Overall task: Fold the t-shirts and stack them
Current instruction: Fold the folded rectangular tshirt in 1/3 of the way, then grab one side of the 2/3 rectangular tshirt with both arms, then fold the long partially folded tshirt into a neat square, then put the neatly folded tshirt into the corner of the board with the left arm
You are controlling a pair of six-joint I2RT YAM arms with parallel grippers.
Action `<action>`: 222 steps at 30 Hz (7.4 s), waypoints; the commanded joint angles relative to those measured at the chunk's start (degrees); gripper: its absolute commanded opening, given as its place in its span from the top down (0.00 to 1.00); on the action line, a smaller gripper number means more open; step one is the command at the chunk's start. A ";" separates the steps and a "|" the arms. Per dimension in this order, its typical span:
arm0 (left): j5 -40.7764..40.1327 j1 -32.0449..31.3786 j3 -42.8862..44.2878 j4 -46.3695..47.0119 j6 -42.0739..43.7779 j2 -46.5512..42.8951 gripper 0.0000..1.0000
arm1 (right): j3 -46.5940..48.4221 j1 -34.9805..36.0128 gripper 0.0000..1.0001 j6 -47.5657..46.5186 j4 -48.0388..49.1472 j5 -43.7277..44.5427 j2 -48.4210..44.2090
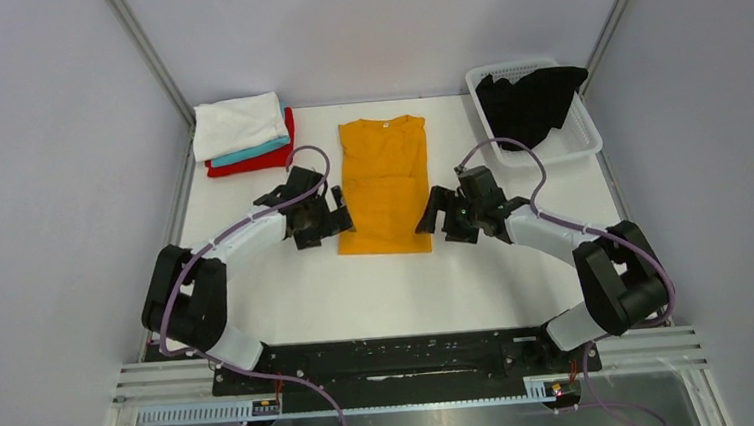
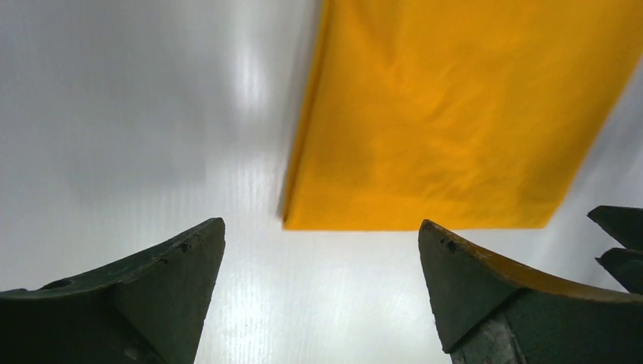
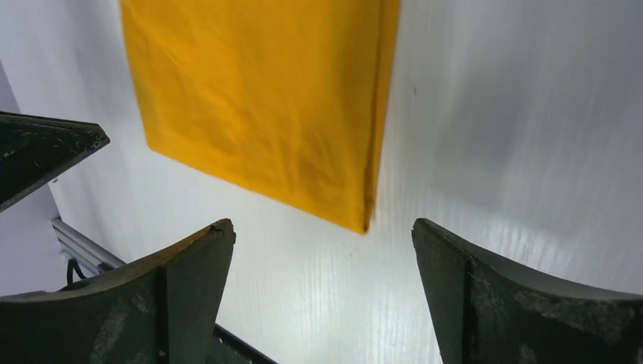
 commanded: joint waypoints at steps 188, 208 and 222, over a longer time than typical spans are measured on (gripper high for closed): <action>-37.97 11.05 76.60 -7.13 48.14 33.74 1.00 | -3.65 -12.86 0.00 -11.09 -11.66 8.98 -18.04; -31.15 16.36 83.71 2.56 40.06 39.98 1.00 | -2.22 -12.86 0.01 -10.75 -12.70 8.11 -15.13; -35.22 22.22 82.81 5.17 43.06 45.15 0.97 | -2.23 -12.86 0.01 -10.92 -13.98 10.22 -14.59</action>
